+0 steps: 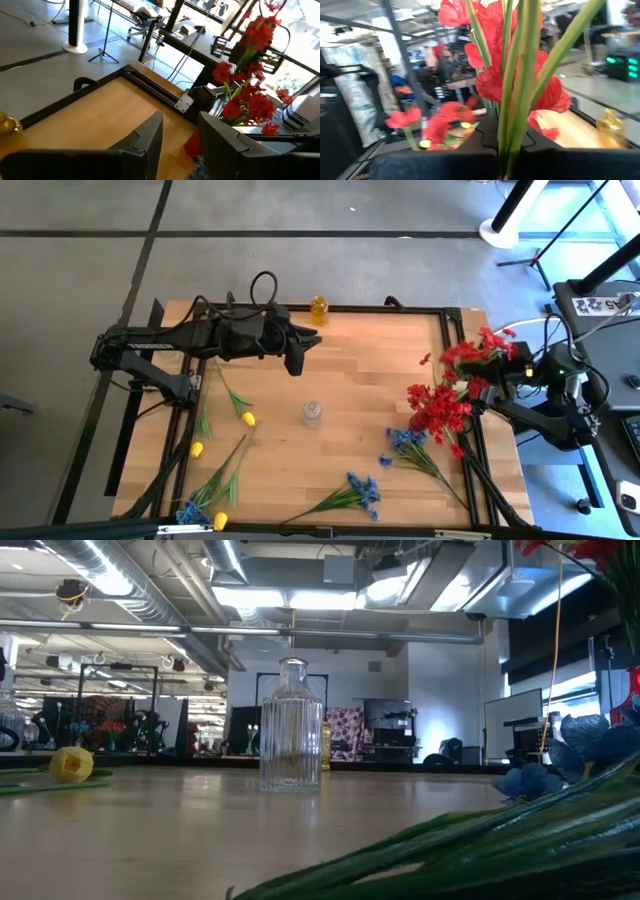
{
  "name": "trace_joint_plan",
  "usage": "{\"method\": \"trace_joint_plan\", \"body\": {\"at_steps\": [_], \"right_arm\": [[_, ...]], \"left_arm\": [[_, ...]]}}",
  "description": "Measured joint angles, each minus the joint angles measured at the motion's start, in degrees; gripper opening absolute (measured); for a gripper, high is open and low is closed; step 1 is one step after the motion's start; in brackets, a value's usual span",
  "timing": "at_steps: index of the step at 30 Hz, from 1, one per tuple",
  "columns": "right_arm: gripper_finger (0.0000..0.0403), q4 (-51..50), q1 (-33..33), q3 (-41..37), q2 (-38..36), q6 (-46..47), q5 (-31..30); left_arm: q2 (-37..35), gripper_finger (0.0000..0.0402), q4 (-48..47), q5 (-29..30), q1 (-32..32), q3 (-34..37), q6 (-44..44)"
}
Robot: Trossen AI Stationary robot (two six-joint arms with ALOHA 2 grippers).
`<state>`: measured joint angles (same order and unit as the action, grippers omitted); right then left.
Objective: Sort flowers into vase by color
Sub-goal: Put the red flowers into the red vase
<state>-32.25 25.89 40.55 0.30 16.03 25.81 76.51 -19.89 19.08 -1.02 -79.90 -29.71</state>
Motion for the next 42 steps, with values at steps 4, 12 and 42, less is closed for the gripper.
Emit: {"method": "trace_joint_plan", "body": {"at_steps": [4, 12, 42], "right_arm": [[0.0001, 2.9, 0.0, -3.8, 0.0, 1.6, 5.0], [0.0003, 2.7, 0.0, -5.3, 0.0, -3.1, 8.5], [0.0004, 8.5, 0.0, -14.8, 0.2, -7.6, 8.9]], "left_arm": [[0.0, 0.012, -0.1, -0.1, 0.1, 0.0, -0.6], [0.0, 0.012, -0.2, -0.1, 0.8, 0.0, -1.7], [0.0, 0.012, -0.2, -0.1, 1.0, 0.0, -1.4]]}}
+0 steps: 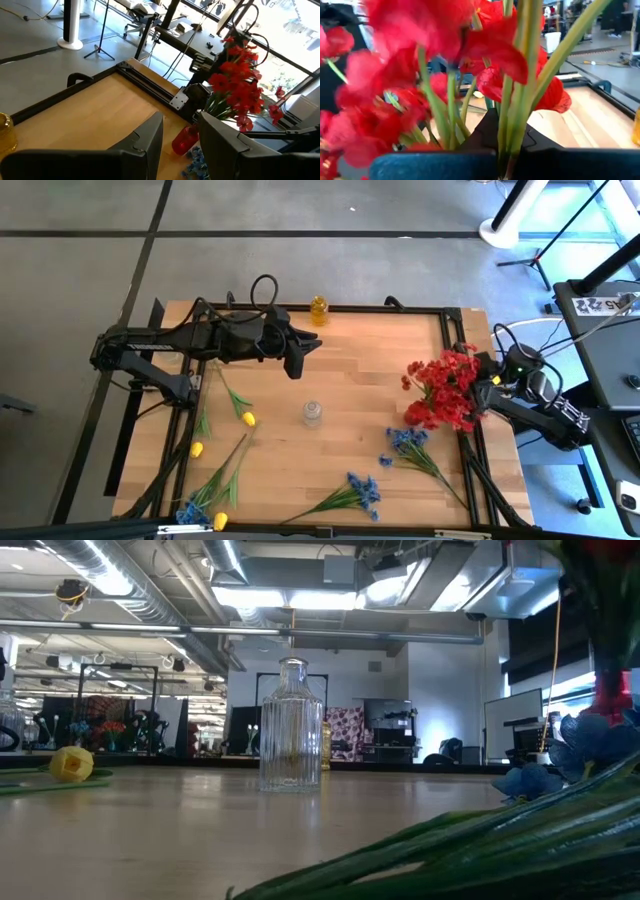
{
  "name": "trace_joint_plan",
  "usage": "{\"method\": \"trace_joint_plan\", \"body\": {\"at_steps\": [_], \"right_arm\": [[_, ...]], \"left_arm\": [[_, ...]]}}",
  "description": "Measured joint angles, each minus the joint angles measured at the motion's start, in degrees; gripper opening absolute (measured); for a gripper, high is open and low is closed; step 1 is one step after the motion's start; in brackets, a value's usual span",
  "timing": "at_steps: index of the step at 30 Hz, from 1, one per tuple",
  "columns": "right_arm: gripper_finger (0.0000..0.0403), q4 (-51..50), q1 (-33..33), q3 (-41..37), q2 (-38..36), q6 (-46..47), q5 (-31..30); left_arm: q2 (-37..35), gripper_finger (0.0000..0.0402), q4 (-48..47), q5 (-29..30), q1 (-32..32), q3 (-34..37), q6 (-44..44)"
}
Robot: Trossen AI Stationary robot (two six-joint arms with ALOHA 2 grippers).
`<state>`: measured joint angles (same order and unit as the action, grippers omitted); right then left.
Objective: Sort flowers into vase by color
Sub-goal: Put the red flowers into the red vase
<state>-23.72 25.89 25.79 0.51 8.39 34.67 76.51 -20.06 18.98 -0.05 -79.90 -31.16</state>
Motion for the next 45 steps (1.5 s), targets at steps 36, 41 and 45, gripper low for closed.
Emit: {"method": "trace_joint_plan", "body": {"at_steps": [36, 41, 45], "right_arm": [[0.0015, 10.1, 0.0, -4.8, 17.4, -2.6, 7.6], [0.0015, 6.9, 0.0, -3.5, 17.3, -2.9, 8.1], [0.0015, 2.9, 0.0, -3.5, 17.3, -2.7, 8.4]], "left_arm": [[0.0, 0.012, 0.0, 0.0, 0.2, 0.0, 9.7], [0.0, 0.012, 0.0, 0.0, 0.2, 0.0, 11.0], [0.0, 0.012, 0.0, 0.0, 0.2, 0.0, 12.2]]}}
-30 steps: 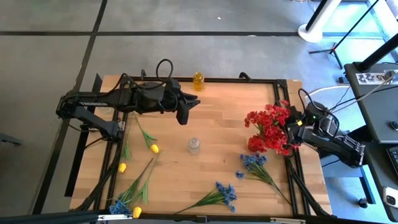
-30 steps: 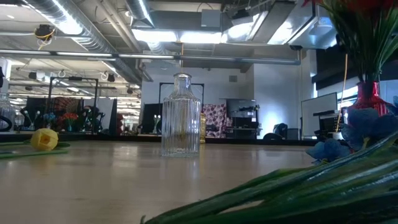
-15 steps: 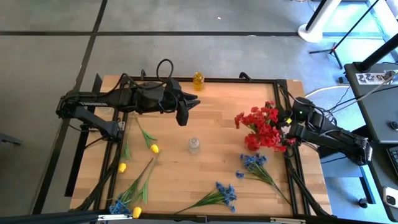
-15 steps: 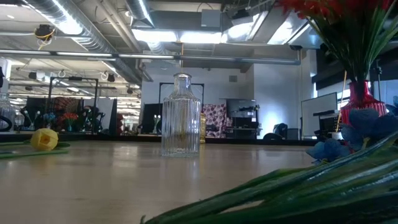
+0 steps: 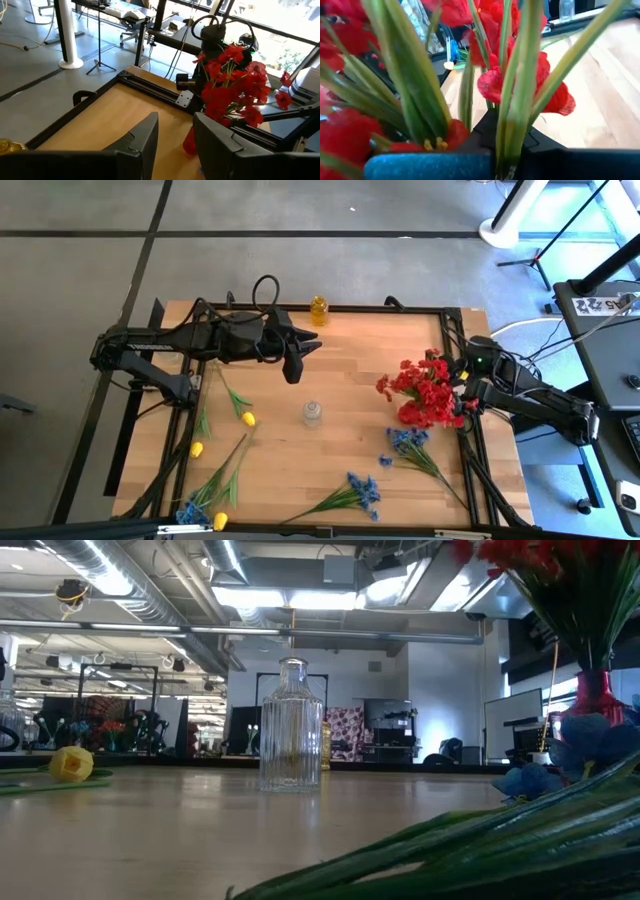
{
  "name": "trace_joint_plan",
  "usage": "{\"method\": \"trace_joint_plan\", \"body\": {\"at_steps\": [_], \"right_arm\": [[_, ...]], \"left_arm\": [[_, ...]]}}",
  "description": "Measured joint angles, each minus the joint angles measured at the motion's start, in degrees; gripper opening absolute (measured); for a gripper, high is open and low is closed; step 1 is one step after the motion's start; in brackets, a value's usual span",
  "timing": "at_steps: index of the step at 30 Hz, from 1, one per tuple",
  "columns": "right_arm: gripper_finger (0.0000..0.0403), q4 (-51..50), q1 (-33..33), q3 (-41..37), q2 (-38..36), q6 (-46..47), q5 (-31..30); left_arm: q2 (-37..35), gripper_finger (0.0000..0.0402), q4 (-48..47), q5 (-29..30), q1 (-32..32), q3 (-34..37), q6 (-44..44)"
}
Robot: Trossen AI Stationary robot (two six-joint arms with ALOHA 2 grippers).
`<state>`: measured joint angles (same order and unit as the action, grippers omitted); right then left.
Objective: Sort flowers into vase by color
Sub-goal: Put the red flowers into the red vase, then put the top yellow tulip into the yellow vase
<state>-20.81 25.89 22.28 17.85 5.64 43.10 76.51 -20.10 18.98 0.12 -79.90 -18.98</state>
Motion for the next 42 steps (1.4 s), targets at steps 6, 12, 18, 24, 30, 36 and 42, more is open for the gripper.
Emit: {"method": "trace_joint_plan", "body": {"at_steps": [6, 12, 18, 24, 30, 36, 42], "right_arm": [[0.0063, -0.5, 0.0, 0.0, 0.0, 3.0, -1.0], [0.0151, -1.6, 0.0, 0.8, -0.1, 3.6, 0.4], [0.0221, -6.7, 0.0, 7.5, -0.1, 3.3, -2.3], [0.0259, -16.3, 0.0, 15.8, -0.1, 2.9, -4.8], [0.0266, -24.1, 0.0, 24.2, -0.1, 3.0, -9.0], [0.0266, -25.6, 0.0, 31.9, -0.1, 2.5, -19.0], [0.0266, -25.7, 0.0, 37.2, -0.1, 2.4, -26.5]], "left_arm": [[0.0, 0.012, 0.0, 0.0, 0.0, 0.0, 0.1], [0.0, 0.012, 0.4, 0.0, 0.0, 0.0, -5.1], [0.0, 0.012, 0.4, -0.5, 0.3, 0.0, -15.1], [0.0, 0.012, 0.4, -0.4, 0.3, 0.0, -14.3], [0.0, 0.012, 0.4, 3.2, -0.1, 0.0, -15.6], [0.0, 0.012, -3.2, 1.8, -0.1, 0.0, -21.9], [0.0, 0.012, -21.8, 3.9, -0.9, 0.0, -35.9]]}}
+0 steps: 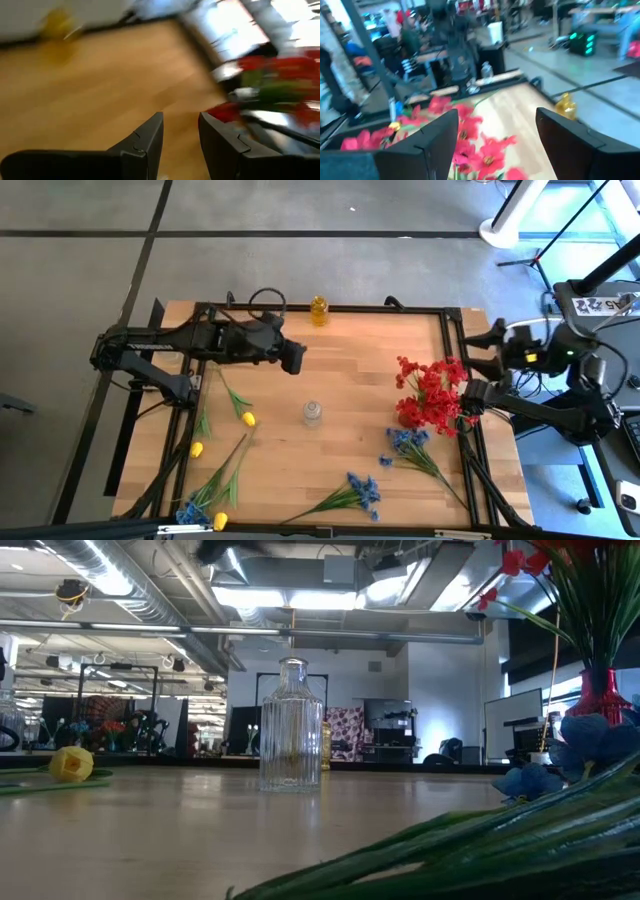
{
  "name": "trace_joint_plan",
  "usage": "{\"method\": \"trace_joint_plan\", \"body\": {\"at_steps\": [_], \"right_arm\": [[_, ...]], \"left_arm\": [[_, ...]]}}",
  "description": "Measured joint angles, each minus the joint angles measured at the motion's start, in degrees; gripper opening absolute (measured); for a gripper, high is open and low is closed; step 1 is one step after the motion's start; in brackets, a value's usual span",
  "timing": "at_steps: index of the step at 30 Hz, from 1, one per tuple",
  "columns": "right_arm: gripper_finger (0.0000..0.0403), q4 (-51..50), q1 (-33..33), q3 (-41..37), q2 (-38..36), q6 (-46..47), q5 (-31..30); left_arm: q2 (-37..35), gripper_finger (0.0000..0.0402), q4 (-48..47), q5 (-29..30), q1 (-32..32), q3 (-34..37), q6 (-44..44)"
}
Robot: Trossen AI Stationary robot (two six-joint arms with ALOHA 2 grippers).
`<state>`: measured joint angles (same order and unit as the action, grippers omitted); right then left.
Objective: Sort flowers into vase by color
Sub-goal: Put the top yellow tulip into the yellow vase
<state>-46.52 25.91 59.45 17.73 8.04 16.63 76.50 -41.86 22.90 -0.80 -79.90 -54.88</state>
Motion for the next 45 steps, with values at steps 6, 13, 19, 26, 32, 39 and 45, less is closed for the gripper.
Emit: {"method": "trace_joint_plan", "body": {"at_steps": [6, 13, 19, 26, 32, 39, 45], "right_arm": [[0.0266, 0.0, 0.0, 2.3, 0.0, -0.1, -6.3], [0.0266, 0.0, 0.0, 2.4, 0.0, -0.1, -8.6], [0.0266, 0.0, 0.0, 2.4, 0.0, 0.0, -13.8], [0.0266, 0.1, 0.0, 2.4, 0.0, 3.8, -17.5], [0.0266, 0.1, 0.0, 2.4, 0.0, 6.5, -21.6], [0.0266, 0.0, 0.0, 2.4, 0.0, 8.4, -23.9], [0.0266, 0.0, 0.0, 2.4, 0.2, 8.7, -26.6]], "left_arm": [[2.0, 0.012, -24.9, -2.0, -1.3, 1.9, -25.5], [3.5, 0.012, -28.2, -17.2, -3.6, 11.0, -11.3], [10.8, 0.012, -35.2, -25.5, -6.5, 13.4, 19.4], [23.1, 0.012, -39.7, -22.8, -2.9, 15.5, 50.1], [28.2, 0.012, -35.7, -17.1, 0.1, 18.4, 64.6], [28.2, 0.012, -32.2, -16.0, 0.2, 24.4, 65.7], [26.8, 0.012, -26.5, -15.2, 0.5, 29.5, 69.3]]}}
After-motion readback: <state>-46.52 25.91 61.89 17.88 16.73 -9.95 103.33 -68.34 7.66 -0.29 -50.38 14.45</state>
